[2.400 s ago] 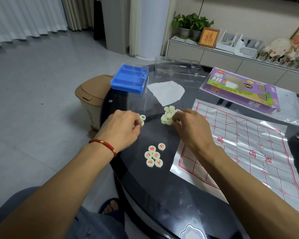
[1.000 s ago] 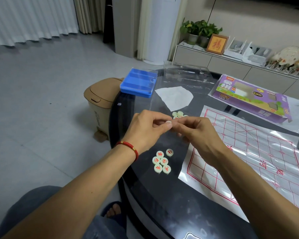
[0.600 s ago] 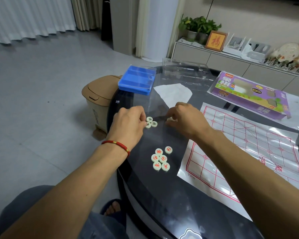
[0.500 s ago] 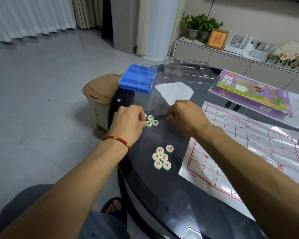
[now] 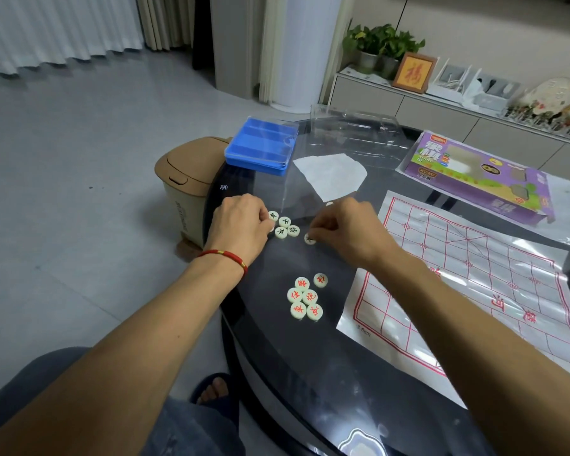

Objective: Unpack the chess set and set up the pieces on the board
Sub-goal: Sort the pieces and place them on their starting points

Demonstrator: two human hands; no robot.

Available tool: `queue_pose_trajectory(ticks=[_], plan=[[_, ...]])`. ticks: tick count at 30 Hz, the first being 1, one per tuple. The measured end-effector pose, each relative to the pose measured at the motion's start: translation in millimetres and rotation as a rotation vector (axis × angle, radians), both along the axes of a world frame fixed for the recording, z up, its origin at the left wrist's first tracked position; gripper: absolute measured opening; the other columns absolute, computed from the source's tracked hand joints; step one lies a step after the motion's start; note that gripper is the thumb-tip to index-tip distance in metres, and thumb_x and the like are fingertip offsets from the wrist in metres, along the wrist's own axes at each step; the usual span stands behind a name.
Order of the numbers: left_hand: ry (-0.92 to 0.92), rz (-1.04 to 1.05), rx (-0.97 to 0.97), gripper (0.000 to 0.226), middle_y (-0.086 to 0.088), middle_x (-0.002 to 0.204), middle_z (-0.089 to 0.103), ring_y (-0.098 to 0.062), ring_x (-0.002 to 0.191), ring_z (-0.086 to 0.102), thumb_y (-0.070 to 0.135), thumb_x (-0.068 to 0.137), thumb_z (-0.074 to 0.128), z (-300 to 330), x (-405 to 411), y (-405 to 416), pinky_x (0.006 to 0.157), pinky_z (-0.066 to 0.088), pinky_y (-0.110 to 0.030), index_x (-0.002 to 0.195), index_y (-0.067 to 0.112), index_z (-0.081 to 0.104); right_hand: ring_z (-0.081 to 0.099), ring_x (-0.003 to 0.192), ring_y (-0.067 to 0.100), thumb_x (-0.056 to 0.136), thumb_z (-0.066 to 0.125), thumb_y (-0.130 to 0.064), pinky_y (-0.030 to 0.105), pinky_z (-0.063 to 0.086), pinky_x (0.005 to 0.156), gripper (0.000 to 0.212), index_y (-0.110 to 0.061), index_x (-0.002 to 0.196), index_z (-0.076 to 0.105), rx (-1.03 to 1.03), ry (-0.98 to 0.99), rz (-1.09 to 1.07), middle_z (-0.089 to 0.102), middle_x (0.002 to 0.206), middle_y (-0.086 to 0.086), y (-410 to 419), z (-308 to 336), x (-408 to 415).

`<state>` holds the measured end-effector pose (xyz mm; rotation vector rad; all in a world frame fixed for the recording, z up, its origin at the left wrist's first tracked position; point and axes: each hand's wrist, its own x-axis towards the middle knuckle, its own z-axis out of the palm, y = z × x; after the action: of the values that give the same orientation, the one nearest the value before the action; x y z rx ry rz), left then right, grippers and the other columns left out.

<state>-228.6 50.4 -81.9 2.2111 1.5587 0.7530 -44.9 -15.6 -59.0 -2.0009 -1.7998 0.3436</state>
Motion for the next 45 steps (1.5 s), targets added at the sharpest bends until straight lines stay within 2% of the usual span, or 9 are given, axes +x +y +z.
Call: queue_pose_trajectory(ticks=[5, 10, 15, 19, 23, 29, 34, 40, 45], plan=[[0.058, -0.028, 0.068, 0.01, -0.001, 0.084, 0.067, -0.02, 0.083, 0.063, 0.025, 0.093, 0.067, 0.7, 6.5, -5.0, 0.072, 0.049, -0.032, 0.087, 0.017, 0.069, 0.065, 0.077, 0.029, 0.084, 0.069, -0.008, 0.038, 0.051, 0.07, 0.009, -0.009, 0.083, 0.078, 0.092, -0.071, -0.038, 0.073, 0.078, 0.011, 8.8, -11.1, -27.6], [0.063, -0.076, 0.041, 0.012, -0.002, 0.091, 0.069, -0.022, 0.088, 0.064, 0.02, 0.097, 0.06, 3.2, -0.7, -4.2, 0.08, 0.056, -0.039, 0.1, 0.018, 0.071, 0.066, 0.08, 0.031, 0.09, 0.061, -0.008, 0.038, 0.052, 0.073, 0.015, -0.01, 0.089, 0.076, 0.155, -0.099, -0.085, 0.074, 0.084, 0.01, 6.2, -3.3, -8.8], [0.154, -0.236, 0.22, 0.013, -0.002, 0.101, 0.057, -0.021, 0.101, 0.053, 0.02, 0.095, 0.062, 6.7, 7.3, -11.7, 0.081, 0.052, -0.039, 0.106, 0.019, 0.069, 0.07, 0.082, 0.024, 0.092, 0.069, -0.016, 0.044, 0.06, 0.074, 0.013, -0.017, 0.102, 0.077, 0.18, -0.173, -0.17, 0.076, 0.095, 0.005, -17.5, -3.4, 39.9], [0.206, -0.442, 0.236, 0.032, -0.001, 0.108, 0.051, -0.02, 0.107, 0.046, 0.026, 0.096, 0.061, 14.7, 32.2, -22.1, 0.087, 0.051, -0.04, 0.127, 0.025, 0.065, 0.067, 0.082, 0.021, 0.09, 0.073, -0.024, 0.042, 0.06, 0.069, 0.013, -0.023, 0.103, 0.077, 0.171, -0.244, -0.127, 0.073, 0.097, 0.002, -27.8, -10.5, 40.9], [0.37, -0.439, 0.246, 0.051, -0.003, 0.108, 0.039, -0.024, 0.108, 0.04, 0.015, 0.092, 0.057, 13.6, 47.1, -28.6, 0.088, 0.046, -0.038, 0.142, 0.028, 0.054, 0.063, 0.084, 0.021, 0.094, 0.068, -0.023, 0.042, 0.058, 0.067, 0.014, -0.022, 0.104, 0.078, 0.192, -0.3, -0.063, 0.068, 0.099, 0.002, -31.2, -11.1, 27.8], [0.347, -0.481, 0.259, 0.041, 0.004, 0.103, 0.038, -0.018, 0.103, 0.038, 0.017, 0.094, 0.06, 16.6, 35.7, -33.7, 0.086, 0.043, -0.032, 0.13, 0.034, 0.066, 0.06, 0.089, 0.023, 0.098, 0.063, -0.026, 0.042, 0.057, 0.067, 0.021, -0.017, 0.108, 0.078, 0.164, -0.359, -0.009, 0.066, 0.102, 0.005, -45.4, -11.6, 19.5], [0.357, -0.458, 0.275, 0.046, 0.006, 0.098, 0.037, -0.016, 0.099, 0.037, 0.008, 0.089, 0.06, 14.9, 6.3, -40.6, 0.079, 0.037, -0.028, 0.123, 0.039, 0.069, 0.056, 0.088, 0.014, 0.096, 0.061, -0.02, 0.031, 0.051, 0.064, 0.023, -0.02, 0.113, 0.078, 0.163, -0.269, 0.079, 0.067, 0.101, 0.0, -56.2, -13.9, 12.0], [0.379, -0.303, 0.185, 0.044, 0.007, 0.1, 0.038, -0.019, 0.106, 0.037, 0.013, 0.088, 0.058, 19.4, -14.8, -32.3, 0.096, 0.043, -0.036, 0.124, 0.036, 0.069, 0.06, 0.086, 0.021, 0.093, 0.058, -0.021, 0.041, 0.052, 0.07, 0.029, -0.024, 0.113, 0.079, 0.204, -0.21, 0.168, 0.066, 0.094, 0.0, -37.9, -17.1, -5.7], [0.42, -0.265, 0.144, 0.046, 0.006, 0.102, 0.037, -0.022, 0.112, 0.038, 0.017, 0.091, 0.055, 19.5, -12.7, -26.1, 0.1, 0.041, -0.039, 0.133, 0.035, 0.062, 0.056, 0.09, 0.027, 0.092, 0.048, -0.026, 0.044, 0.05, 0.074, 0.037, -0.029, 0.118, 0.075, 0.171, -0.263, 0.202, 0.062, 0.094, 0.004, -19.5, -17.0, -22.2]])
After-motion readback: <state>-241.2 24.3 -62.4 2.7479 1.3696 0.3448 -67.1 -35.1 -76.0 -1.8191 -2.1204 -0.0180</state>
